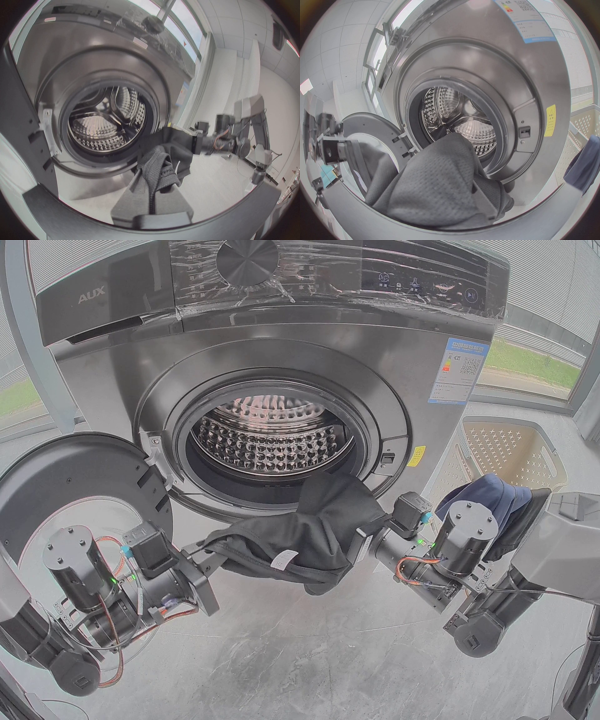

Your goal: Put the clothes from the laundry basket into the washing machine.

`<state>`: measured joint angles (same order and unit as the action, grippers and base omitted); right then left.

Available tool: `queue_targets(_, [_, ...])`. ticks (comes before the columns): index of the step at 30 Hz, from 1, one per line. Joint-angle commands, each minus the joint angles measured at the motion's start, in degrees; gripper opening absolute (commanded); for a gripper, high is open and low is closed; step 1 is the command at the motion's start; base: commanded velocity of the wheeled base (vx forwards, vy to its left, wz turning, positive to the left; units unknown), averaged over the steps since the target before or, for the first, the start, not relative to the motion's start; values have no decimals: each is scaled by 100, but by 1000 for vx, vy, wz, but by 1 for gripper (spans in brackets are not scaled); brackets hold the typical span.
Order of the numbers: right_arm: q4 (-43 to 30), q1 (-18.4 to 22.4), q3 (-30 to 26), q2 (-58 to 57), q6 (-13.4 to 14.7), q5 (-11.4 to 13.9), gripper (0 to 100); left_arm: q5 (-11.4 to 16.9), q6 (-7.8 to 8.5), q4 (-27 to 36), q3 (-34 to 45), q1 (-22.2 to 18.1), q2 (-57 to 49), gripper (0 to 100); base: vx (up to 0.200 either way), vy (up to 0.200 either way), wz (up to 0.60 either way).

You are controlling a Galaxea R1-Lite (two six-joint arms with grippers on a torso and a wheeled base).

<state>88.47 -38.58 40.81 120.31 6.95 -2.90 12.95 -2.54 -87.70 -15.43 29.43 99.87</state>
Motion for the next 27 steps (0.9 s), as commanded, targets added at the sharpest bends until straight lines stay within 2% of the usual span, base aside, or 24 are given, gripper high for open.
queue_targets(1, [4,-35,-21,-218,26,0,0,-3,157,-81,207,-78,683,0,0,0,0])
queue_targets(12, [4,-70,58,-210,26,0,0,33,201,-81,374,-69,868,0,0,0,0])
queue_targets(13, [-5,-53,93,-210,26,0,0,68,201,-81,410,-60,877,100,0,0,0])
queue_targets(17, [-22,-44,172,-210,26,0,0,129,210,-81,726,2,877,100,0,0,0])
queue_targets(19, [-40,-26,216,-210,17,0,0,305,262,-81,1034,28,877,100,0,0,0])
queue_targets(22, [-49,-9,287,-192,17,0,0,648,438,-81,1394,45,938,100,0,0,0])
queue_targets(23, [-49,-9,339,-183,17,0,0,718,561,-81,1473,45,1044,100,0,0,0])
queue_targets(26, [-49,-44,357,-174,26,0,0,762,851,-81,1526,45,1220,100,0,0,0])
queue_targets(27, [-49,-44,357,-174,26,0,0,762,851,-81,1526,45,1220,100,0,0,0])
